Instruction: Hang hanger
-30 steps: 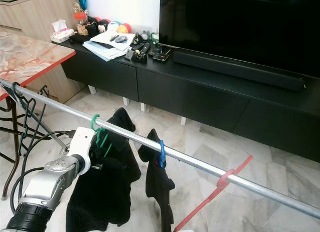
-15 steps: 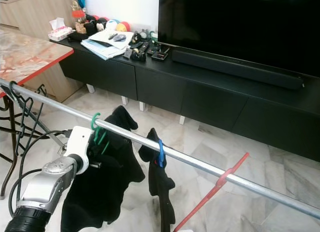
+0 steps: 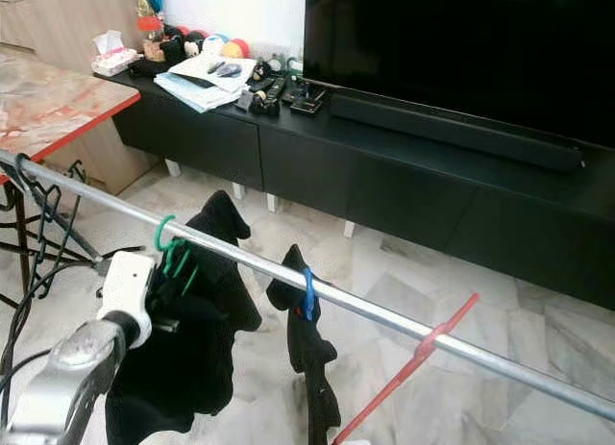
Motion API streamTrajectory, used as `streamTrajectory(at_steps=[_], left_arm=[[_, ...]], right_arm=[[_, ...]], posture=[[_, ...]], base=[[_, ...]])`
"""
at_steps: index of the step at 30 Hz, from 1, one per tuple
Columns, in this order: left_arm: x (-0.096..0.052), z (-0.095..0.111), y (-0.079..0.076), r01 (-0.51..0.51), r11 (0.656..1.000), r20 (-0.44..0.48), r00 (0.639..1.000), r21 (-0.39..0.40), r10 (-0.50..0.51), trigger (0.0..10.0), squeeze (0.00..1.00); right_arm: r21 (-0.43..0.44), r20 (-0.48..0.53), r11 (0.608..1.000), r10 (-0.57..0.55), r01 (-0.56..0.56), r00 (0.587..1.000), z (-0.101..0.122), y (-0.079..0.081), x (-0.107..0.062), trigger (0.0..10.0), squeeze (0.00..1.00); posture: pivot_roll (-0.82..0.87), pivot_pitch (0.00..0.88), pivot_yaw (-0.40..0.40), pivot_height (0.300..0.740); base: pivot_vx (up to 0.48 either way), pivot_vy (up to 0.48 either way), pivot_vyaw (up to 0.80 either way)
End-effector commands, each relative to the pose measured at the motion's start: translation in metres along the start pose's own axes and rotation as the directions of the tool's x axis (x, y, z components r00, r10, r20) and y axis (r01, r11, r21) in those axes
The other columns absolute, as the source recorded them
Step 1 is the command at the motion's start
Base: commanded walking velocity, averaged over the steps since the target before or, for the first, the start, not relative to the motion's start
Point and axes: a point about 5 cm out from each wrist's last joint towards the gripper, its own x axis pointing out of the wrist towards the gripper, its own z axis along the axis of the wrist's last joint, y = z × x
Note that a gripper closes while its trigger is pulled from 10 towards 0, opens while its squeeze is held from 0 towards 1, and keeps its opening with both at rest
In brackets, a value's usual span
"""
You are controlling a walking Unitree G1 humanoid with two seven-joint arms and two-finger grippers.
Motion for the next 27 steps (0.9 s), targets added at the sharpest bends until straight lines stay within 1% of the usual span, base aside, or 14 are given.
streamTrajectory(at_steps=[1,2,3,7,9,14,17,18,19,20,23,25,27], left_arm=[[-0.004,0.013,0.001,-0.015,0.999,0.077,0.997,0.035,0.013,0.3,0.0],[-0.005,0.011,-0.001,-0.008,0.999,0.074,0.997,0.049,0.004,4.3,0.0],[-0.007,0.007,-0.005,0.008,0.997,0.068,0.998,0.074,-0.013,10.0,0.0],[-0.01,0.001,-0.01,0.02,0.996,0.062,0.998,0.087,-0.025,10.0,0.0],[-0.012,-0.006,-0.012,0.015,0.993,0.046,0.999,0.117,-0.02,10.0,0.0],[-0.015,-0.014,-0.013,0.017,0.995,0.028,0.999,0.102,-0.02,10.0,0.0],[-0.014,-0.015,-0.015,0.022,0.996,0.032,0.999,0.09,-0.025,10.0,0.0],[-0.013,-0.015,-0.016,0.024,0.996,0.034,0.999,0.086,-0.027,10.0,0.0],[-0.012,-0.014,-0.017,0.026,0.996,0.036,0.999,0.083,-0.029,10.0,0.0],[-0.011,-0.014,-0.017,0.026,0.996,0.038,0.999,0.084,-0.03,10.0,0.0],[-0.011,-0.014,-0.017,0.027,0.996,0.039,0.999,0.084,-0.03,10.0,0.0],[-0.011,-0.015,-0.018,0.029,0.996,0.039,0.999,0.081,-0.032,10.0,0.0],[-0.011,-0.015,-0.019,0.031,0.997,0.039,0.999,0.077,-0.034,10.0,0.0]], right_arm=[[0.0,-0.018,1.0,0.003,-0.003,1.0,-0.005,0.002,-0.001,10.0,0.0],[0.0,-0.018,1.0,0.002,-0.002,1.0,-0.005,0.002,-0.001,10.0,0.0],[0.002,-0.017,1.0,0.001,-0.001,1.0,-0.005,0.002,-0.001,10.0,0.0],[0.012,-0.016,1.0,-0.002,0.003,1.0,-0.005,0.003,-0.001,10.0,0.0],[0.029,-0.017,1.0,-0.009,0.01,1.0,-0.005,0.004,-0.001,10.0,0.0],[0.064,-0.022,0.998,-0.026,0.027,0.999,-0.007,0.004,-0.001,10.0,0.0],[0.149,-0.04,0.986,-0.065,0.07,0.997,-0.011,0.004,-0.002,10.0,0.0],[0.251,-0.067,0.962,-0.094,0.108,0.993,-0.014,0.004,-0.003,10.0,0.0],[0.325,-0.084,0.936,-0.11,0.132,0.99,-0.017,0.005,-0.004,10.0,0.0],[0.37,-0.097,0.917,-0.123,0.15,0.988,-0.019,0.006,-0.004,10.0,0.0],[0.397,-0.108,0.903,-0.131,0.164,0.985,-0.02,0.006,-0.004,10.0,0.0],[0.437,-0.119,0.882,-0.136,0.175,0.984,-0.022,0.007,-0.005,10.0,0.0],[0.445,-0.132,0.876,-0.138,0.183,0.982,-0.023,0.007,-0.005,10.0,0.0]], posture=[[0.0,0.093,-0.002,0.74],[0.0,0.092,0.0,0.74],[0.0,0.09,0.002,0.74],[0.0,0.086,0.008,0.74],[0.0,0.081,0.014,0.74],[-0.01,0.072,0.024,0.74],[-0.01,0.067,0.028,0.74],[-0.02,0.061,0.03,0.74],[-0.02,0.057,0.032,0.74],[-0.02,0.056,0.032,0.74],[-0.02,0.05,0.032,0.74],[-0.02,0.045,0.032,0.74],[-0.02,0.043,0.033,0.74]], base=[[0.0,0.0,0.0],[0.0,0.0,0.0],[0.0,0.0,0.0],[0.0,0.0,0.0],[0.0,0.0,0.0],[0.0,0.0,0.0],[0.0,0.0,0.0],[0.0,0.0,0.0],[0.0,0.0,0.0],[0.0,0.0,0.0],[0.0,0.0,0.0],[0.0,0.0,0.0],[0.0,0.0,0.0]])
